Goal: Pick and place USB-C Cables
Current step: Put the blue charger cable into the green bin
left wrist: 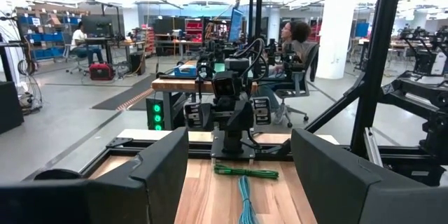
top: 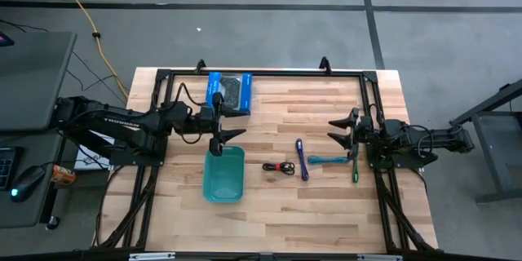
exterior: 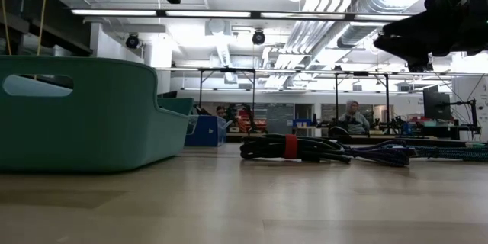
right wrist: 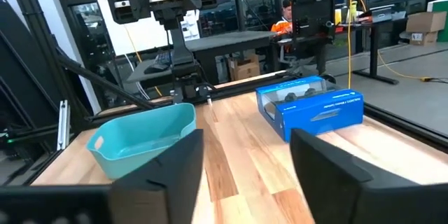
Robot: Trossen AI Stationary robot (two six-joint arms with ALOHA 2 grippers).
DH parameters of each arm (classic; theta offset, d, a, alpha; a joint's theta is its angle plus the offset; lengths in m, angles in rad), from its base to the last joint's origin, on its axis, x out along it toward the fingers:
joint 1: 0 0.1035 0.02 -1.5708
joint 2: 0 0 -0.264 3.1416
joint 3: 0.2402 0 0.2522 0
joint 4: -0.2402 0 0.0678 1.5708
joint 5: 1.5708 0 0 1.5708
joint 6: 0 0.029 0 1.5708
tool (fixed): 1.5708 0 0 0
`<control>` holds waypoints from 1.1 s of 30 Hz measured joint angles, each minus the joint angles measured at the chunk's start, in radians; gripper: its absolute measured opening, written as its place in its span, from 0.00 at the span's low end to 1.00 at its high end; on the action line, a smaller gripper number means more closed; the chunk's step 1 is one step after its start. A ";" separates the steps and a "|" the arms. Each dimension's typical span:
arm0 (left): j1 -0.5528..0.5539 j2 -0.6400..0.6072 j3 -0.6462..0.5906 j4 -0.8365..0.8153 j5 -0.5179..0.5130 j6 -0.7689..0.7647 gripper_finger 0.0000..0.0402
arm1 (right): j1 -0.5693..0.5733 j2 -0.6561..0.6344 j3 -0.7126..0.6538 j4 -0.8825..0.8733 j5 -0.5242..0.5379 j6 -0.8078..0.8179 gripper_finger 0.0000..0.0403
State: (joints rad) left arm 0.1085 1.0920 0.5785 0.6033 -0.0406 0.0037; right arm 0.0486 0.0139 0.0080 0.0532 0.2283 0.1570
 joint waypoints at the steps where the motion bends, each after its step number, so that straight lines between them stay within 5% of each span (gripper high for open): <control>1: 0.000 0.000 0.000 0.000 0.000 0.000 0.58 | 0.000 0.000 0.000 0.000 0.000 0.000 0.55; 8: 0.000 0.000 0.000 0.000 0.000 0.000 0.58 | 0.000 0.000 0.025 0.149 0.025 -0.029 0.60; 16: 0.000 0.000 0.000 0.000 -0.016 -0.001 0.58 | -0.001 0.086 0.278 0.145 0.089 -0.111 0.60; 24: 0.000 0.000 0.000 -0.007 -0.019 -0.026 0.58 | -0.003 0.267 0.576 -0.189 0.104 -0.101 0.60; 33: 0.000 0.000 0.000 -0.008 -0.019 -0.027 0.58 | -0.003 0.465 0.583 -0.268 0.060 -0.112 0.60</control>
State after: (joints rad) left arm 0.1085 1.0920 0.5785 0.5953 -0.0593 -0.0231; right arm 0.0458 0.4785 0.5915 -0.2149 0.2878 0.0451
